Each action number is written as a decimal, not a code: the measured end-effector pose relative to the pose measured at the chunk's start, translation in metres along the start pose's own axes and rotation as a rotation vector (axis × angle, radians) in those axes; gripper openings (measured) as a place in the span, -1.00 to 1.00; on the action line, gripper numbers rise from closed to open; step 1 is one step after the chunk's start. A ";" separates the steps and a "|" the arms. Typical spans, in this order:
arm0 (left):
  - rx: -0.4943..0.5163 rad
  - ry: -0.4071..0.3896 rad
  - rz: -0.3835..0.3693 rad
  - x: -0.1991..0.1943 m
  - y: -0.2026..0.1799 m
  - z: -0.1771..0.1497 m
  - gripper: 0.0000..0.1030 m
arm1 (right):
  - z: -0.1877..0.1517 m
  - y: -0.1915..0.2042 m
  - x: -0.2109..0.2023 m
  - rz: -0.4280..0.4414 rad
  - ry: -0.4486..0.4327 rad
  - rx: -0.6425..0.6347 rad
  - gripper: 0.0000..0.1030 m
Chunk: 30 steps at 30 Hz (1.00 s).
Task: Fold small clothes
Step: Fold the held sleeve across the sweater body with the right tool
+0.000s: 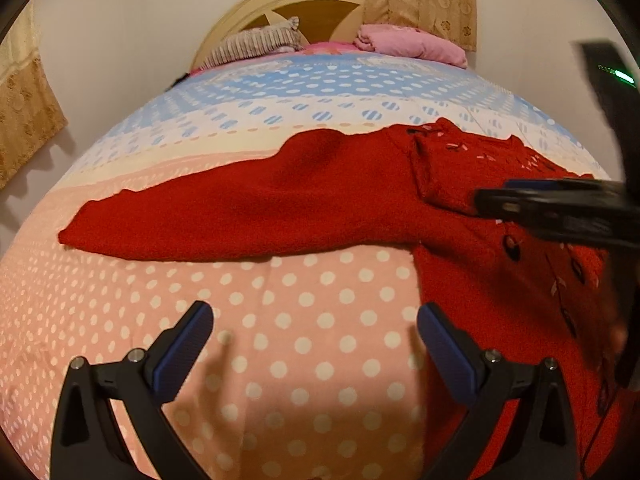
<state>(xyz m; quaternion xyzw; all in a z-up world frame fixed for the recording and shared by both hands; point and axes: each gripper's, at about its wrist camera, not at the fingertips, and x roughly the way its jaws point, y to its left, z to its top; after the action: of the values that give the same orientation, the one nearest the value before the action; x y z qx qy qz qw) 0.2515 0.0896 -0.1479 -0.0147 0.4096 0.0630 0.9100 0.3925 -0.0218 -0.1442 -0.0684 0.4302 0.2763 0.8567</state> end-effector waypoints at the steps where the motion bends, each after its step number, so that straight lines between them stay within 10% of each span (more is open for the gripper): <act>1: -0.011 0.010 -0.036 0.001 0.001 0.003 1.00 | -0.006 -0.008 -0.018 0.001 -0.022 0.012 0.11; 14: 0.002 -0.003 -0.297 0.035 -0.045 0.073 0.60 | -0.099 -0.103 -0.103 -0.185 -0.028 0.162 0.15; 20: -0.039 0.064 -0.341 0.072 -0.066 0.069 -0.18 | -0.147 -0.100 -0.105 -0.219 -0.070 0.135 0.27; 21: -0.036 0.057 -0.352 0.068 -0.067 0.069 -0.67 | -0.148 -0.099 -0.107 -0.214 -0.074 0.133 0.32; 30: -0.122 -0.012 -0.471 0.020 -0.040 0.056 -0.76 | -0.147 -0.099 -0.104 -0.213 -0.074 0.130 0.45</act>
<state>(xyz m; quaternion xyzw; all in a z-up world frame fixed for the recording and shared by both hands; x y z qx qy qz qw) 0.3112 0.0568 -0.1270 -0.1643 0.3848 -0.1265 0.8994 0.2933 -0.1998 -0.1669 -0.0477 0.4056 0.1574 0.8991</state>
